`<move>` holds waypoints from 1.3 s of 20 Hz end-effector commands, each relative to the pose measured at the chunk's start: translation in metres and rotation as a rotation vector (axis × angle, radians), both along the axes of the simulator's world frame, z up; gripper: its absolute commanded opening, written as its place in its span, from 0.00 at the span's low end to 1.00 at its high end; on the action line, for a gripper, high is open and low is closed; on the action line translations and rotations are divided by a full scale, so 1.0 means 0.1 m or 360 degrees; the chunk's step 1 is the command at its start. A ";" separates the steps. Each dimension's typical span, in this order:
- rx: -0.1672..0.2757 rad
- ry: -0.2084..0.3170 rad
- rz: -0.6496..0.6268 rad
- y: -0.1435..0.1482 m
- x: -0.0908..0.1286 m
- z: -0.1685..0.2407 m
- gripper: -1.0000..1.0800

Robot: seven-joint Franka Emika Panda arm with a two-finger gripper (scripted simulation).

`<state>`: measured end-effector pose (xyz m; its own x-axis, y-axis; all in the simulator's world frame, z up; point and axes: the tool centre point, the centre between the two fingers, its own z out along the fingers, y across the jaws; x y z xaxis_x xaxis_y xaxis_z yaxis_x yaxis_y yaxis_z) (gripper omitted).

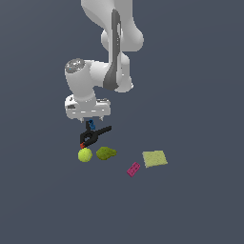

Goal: Pick up a designated object from a clutter of objects.

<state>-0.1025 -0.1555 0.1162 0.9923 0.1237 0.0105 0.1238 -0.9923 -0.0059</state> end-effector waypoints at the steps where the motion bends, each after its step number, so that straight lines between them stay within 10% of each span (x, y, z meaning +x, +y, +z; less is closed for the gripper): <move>1: -0.0005 0.0005 0.0002 -0.09 -0.13 -0.10 0.96; 26: -0.0011 0.0016 -0.0001 -0.19 -0.31 -0.69 0.96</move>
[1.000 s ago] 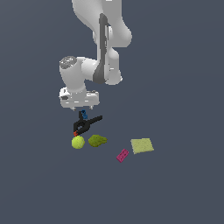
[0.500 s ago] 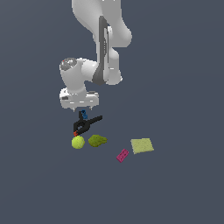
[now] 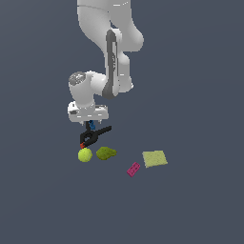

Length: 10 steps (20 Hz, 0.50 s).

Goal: Pick up a designated object from a clutter of objects.

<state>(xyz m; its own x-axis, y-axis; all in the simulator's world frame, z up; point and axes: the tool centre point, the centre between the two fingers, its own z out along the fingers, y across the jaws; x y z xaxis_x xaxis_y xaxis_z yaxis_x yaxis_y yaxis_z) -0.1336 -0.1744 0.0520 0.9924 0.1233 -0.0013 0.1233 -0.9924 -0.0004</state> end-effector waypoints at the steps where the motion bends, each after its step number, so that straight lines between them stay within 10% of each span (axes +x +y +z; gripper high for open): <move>1: -0.0001 -0.0002 0.0001 0.00 0.00 -0.07 0.96; 7: -0.0001 -0.0002 0.0001 0.00 0.01 -0.09 0.96; 8: -0.0001 -0.0002 0.0001 0.00 0.01 -0.09 0.00; 10: -0.0001 -0.0002 0.0001 0.00 0.01 -0.09 0.00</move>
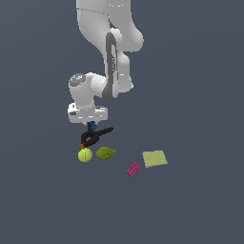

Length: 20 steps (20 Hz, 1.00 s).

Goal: Pick up a designated object from a clutter of objects.

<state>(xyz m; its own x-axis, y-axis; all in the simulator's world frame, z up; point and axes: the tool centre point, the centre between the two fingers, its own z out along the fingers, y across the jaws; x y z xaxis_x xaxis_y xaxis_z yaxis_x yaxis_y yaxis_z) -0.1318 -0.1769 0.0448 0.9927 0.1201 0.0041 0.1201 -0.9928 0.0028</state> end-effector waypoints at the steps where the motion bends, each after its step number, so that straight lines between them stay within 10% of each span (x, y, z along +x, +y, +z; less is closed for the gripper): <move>1: 0.0003 0.0007 0.0006 0.02 -0.01 -0.02 0.00; 20: -0.0003 -0.0005 -0.0004 0.23 0.17 0.27 0.00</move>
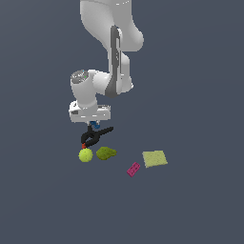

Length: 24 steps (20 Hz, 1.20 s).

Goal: Pick up a designated object from a clutter of objects.

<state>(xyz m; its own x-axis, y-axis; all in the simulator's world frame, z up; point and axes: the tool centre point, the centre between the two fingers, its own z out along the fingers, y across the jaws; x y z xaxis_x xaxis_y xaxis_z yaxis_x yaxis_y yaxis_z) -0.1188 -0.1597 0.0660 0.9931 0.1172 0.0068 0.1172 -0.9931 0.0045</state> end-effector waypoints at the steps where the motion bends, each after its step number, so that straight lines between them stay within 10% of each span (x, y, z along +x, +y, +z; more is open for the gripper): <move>1: 0.0000 -0.0001 0.0001 0.10 0.06 0.10 0.00; 24: -0.0004 0.0007 0.0005 1.70 1.12 1.82 0.00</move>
